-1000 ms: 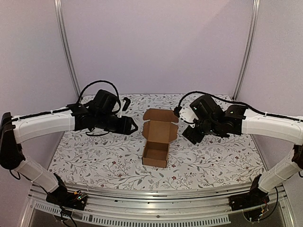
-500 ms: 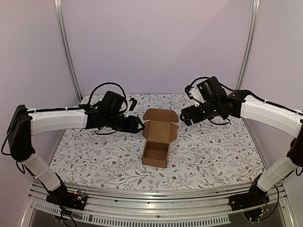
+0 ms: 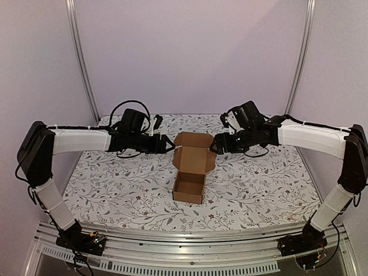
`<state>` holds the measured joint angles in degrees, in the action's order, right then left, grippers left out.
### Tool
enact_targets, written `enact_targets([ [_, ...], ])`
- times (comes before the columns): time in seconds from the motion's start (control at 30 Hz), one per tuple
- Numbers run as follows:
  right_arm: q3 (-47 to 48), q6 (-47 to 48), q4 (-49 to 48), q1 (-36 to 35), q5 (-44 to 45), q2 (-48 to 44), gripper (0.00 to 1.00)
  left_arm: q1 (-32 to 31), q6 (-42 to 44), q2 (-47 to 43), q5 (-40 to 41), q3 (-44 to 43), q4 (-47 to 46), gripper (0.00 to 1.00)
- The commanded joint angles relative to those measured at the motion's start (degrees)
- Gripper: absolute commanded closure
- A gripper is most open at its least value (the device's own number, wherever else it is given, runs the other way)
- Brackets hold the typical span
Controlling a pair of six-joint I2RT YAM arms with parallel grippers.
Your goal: Fold the paper box
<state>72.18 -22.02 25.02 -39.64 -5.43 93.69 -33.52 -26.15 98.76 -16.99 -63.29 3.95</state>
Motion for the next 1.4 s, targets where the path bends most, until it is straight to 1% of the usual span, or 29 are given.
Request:
enact_targets([
  [0.0, -1.2, -4.7, -5.1, 1.2, -5.2, 2.6, 0.28, 2.5, -0.2, 0.7, -9.4, 1.2, -8.5, 0.31],
  [0.07, -0.7, -5.1, -5.7, 1.2, -6.8, 4.0, 0.35, 3.1, -0.6, 1.1, -12.0, 1.6, -10.0, 0.31],
  [0.17, -0.6, -5.4, -6.6, 1.4, -7.9, 5.7, 0.43, 3.4, -0.7, 1.8, -13.8, 1.6, -11.1, 0.31],
  [0.23, -0.6, -5.7, -7.4, 1.7, -9.2, 6.5, 0.48, 3.5, -0.9, 2.2, -14.4, 1.7, -11.8, 0.30],
  [0.37, -0.8, -6.0, -8.3, 1.9, -10.3, 7.9, 0.52, 3.8, -1.2, 2.8, -14.5, 2.0, -12.4, 0.29],
  [0.43, -0.7, -5.6, -8.4, 2.1, -10.8, 8.2, 0.57, 4.0, -1.3, 2.6, -14.4, 2.3, -12.6, 0.29],
  [0.67, -0.7, -4.6, -9.0, 2.4, -13.4, 8.5, 0.76, 4.2, -1.2, 2.4, -14.5, 3.1, -13.4, 0.28],
  [0.8, -0.7, -3.7, -9.0, 2.4, -15.0, 8.3, 0.90, 4.3, -1.2, 1.7, -15.0, 4.2, -14.3, 0.28],
  [0.87, -0.9, -3.0, -9.0, 2.5, -15.7, 8.1, 0.98, 4.4, -0.9, 1.4, -15.3, 4.6, -14.3, 0.28],
  [0.9, -0.9, -2.6, -9.0, 2.5, -16.0, 8.0, 1.00, 4.4, -0.8, 1.1, -15.5, 4.8, -14.3, 0.28],
  [1.13, -1.3, -0.6, -9.0, 2.5, -18.4, 6.4, 1.00, 4.4, -0.4, -2.3, -16.2, 8.0, -14.5, 0.28],
  [1.37, -2.3, 0.4, -9.9, 2.4, -20.7, 5.2, 1.00, 4.4, -1.5, 0.9, -22.8, 6.4, -16.0, 0.32],
])
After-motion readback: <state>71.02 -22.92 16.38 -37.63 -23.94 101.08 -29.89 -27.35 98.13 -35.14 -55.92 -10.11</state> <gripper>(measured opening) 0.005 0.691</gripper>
